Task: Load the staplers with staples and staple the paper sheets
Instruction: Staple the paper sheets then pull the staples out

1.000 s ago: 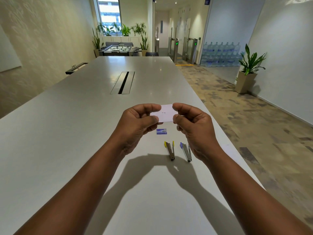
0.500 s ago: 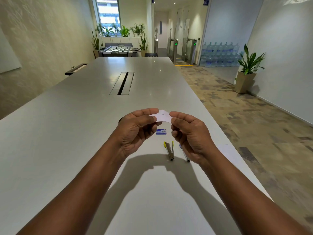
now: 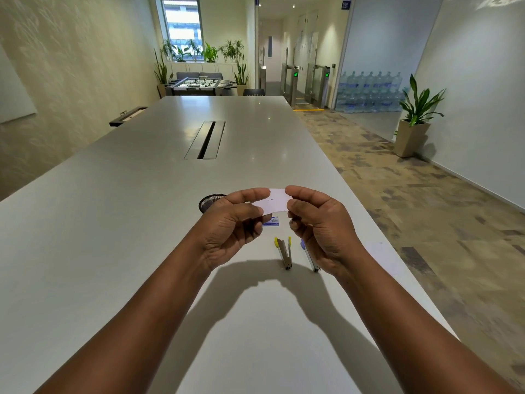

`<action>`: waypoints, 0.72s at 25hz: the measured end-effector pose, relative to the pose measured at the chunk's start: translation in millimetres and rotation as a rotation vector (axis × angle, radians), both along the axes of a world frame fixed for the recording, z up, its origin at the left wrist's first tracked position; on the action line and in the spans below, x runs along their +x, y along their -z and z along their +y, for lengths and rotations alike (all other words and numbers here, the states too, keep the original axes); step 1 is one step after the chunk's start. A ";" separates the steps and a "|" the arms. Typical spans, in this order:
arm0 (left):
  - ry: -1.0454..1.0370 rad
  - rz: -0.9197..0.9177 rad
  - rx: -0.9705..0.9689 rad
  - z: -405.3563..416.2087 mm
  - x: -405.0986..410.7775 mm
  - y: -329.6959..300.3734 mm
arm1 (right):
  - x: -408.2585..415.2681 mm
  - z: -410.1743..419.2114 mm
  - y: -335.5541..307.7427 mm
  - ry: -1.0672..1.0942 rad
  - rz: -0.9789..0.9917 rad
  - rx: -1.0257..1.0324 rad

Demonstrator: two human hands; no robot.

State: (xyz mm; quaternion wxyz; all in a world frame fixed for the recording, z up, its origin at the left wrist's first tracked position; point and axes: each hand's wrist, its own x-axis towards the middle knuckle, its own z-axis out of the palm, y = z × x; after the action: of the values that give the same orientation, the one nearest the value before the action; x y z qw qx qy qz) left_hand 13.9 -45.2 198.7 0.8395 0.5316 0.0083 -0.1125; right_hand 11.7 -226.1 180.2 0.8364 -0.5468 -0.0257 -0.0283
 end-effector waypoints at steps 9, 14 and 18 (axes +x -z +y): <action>-0.015 0.039 -0.024 -1.3 -0.8 2.7 | 1.9 0.4 18.3 -0.048 0.107 0.030; -0.046 0.103 -0.069 -0.9 0.7 5.0 | 0.2 0.3 15.6 -0.042 0.115 0.073; -0.049 0.133 -0.120 0.2 1.6 5.4 | -1.1 -0.3 6.1 -0.035 0.084 0.063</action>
State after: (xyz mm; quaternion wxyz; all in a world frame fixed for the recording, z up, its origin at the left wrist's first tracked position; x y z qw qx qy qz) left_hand 15.5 -45.1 193.3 0.8700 0.4712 0.0703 -0.1272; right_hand 10.7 -226.4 174.1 0.8540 -0.5202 0.0007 0.0084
